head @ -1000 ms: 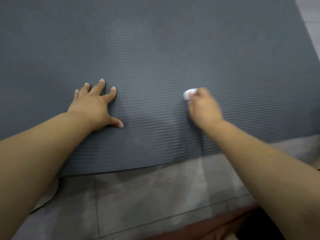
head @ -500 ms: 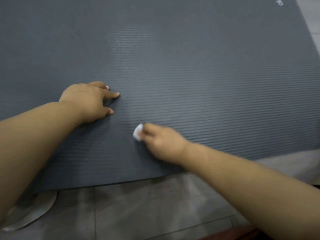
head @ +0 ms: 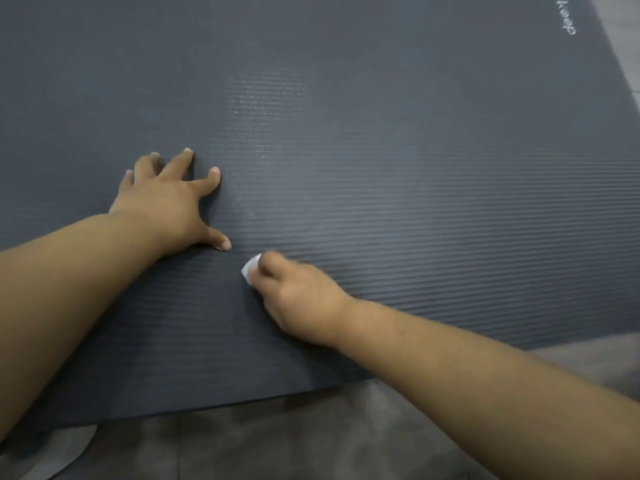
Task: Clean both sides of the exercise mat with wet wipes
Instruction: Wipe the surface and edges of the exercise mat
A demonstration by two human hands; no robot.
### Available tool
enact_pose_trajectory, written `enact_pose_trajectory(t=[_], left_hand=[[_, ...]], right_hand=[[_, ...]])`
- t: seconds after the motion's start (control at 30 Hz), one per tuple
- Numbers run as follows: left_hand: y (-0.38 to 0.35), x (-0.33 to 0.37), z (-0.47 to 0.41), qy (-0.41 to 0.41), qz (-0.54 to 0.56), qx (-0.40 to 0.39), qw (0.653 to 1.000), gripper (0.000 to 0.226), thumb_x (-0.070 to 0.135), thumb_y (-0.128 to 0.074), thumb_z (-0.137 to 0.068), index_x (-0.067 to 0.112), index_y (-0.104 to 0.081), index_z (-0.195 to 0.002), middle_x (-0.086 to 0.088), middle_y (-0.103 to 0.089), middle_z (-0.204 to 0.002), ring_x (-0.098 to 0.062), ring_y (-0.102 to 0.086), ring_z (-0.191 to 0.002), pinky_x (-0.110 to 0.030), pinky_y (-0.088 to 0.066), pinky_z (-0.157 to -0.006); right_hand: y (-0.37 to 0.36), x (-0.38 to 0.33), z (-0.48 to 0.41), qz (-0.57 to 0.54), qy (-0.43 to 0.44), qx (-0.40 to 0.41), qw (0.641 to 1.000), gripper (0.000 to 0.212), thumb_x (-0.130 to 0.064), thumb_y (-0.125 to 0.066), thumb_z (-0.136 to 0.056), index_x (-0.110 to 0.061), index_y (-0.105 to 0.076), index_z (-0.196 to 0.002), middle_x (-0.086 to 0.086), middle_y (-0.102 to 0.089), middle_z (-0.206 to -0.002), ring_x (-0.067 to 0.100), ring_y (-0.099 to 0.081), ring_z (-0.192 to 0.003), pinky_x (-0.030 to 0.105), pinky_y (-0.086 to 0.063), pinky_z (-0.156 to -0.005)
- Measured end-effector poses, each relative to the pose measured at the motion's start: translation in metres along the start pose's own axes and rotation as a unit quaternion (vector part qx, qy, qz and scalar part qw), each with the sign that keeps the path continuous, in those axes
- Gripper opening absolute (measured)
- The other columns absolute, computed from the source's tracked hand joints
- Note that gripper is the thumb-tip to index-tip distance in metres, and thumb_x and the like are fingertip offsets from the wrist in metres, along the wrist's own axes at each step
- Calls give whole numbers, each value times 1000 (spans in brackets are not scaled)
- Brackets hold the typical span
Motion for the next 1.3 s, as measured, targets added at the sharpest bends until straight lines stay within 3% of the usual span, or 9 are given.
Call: enact_pose_trajectory(t=[0.1, 0.2, 0.33, 0.47, 0.63, 0.9, 1.0, 1.13, 1.3], left_hand=[[-3, 0, -1, -12, 27, -20, 999, 110, 69, -69, -61, 41, -10, -148, 7, 6, -158, -32, 1, -144, -48, -14, -116], [1, 2, 0, -13, 4, -18, 1000, 107, 73, -67, -60, 44, -12, -147, 9, 3, -158, -31, -7, -145, -46, -22, -112], [6, 2, 0, -20, -19, -22, 999, 103, 76, -61, -62, 46, -11, -146, 11, 2, -158, -27, -11, -145, -45, -31, -106], [13, -3, -2, -24, 16, -22, 999, 88, 73, -57, -69, 52, -15, -143, 20, -1, -156, -19, -14, -145, -40, -29, -108], [30, -21, -4, -30, 80, 26, 996, 81, 56, -72, -70, 44, -35, -141, 25, -24, -150, -12, -33, -137, -36, -31, -108], [26, -36, -15, 40, 21, 55, 997, 124, 70, -74, -53, 24, -13, -150, 0, -3, -154, -30, -15, -138, -48, -30, -108], [15, -55, -19, 90, 11, 18, 996, 139, 85, -62, -43, 22, -1, -150, -6, 11, -157, -36, 4, -142, -51, -11, -116], [12, -61, -19, 56, 33, -3, 998, 136, 90, -54, -42, 28, 0, -150, 2, 7, -158, -33, -2, -144, -48, -24, -112], [29, -77, -18, 29, 24, 15, 999, 106, 87, -47, -56, 42, -15, -147, 12, -8, -157, -21, -22, -142, -40, -28, -110]], right_hand=[[19, 41, -6, 80, -6, -34, 996, 28, -15, -37, -95, -12, -58, -114, 7, -54, -101, 26, -54, -82, 28, -40, -62], [97, 158, -1, 130, -202, 142, 960, 22, -3, -55, -85, -8, -67, -103, 17, -58, -100, 33, -61, -77, 34, -46, -59], [120, 239, 22, 96, -474, 160, 861, 29, -7, -41, -93, 1, -60, -113, 19, -44, -128, 36, -54, -101, 34, -38, -87], [68, 146, -45, 31, -294, 149, 943, 28, -2, -44, -87, -6, -60, -109, 17, -49, -116, 34, -55, -95, 34, -41, -87], [33, 35, -55, 10, 37, 36, 999, 30, -13, -39, -85, -4, -64, -97, 13, -56, -86, 29, -56, -60, 31, -46, -52], [125, 249, -23, 96, -468, 167, 862, 28, -5, -39, -94, 3, -59, -112, 19, -48, -125, 32, -51, -109, 30, -37, -92], [101, 189, -79, 80, -401, 156, 899, 29, -3, -40, -92, -3, -60, -113, 16, -48, -123, 30, -51, -110, 28, -37, -92], [30, 63, -139, 11, -122, 56, 991, 20, -4, -45, -89, -4, -61, -102, 16, -48, -107, 34, -55, -87, 39, -47, -78], [41, 56, -122, 52, 8, 20, 998, 20, -8, -52, -86, -2, -66, -100, 20, -55, -96, 33, -58, -75, 35, -47, -64]])
Point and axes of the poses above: each hand's wrist, its own z-axis away from the middle knuckle, its own y-axis out of the back of the hand, x = y × z, the point moved 10 cm from there along -z, towards the middle knuckle
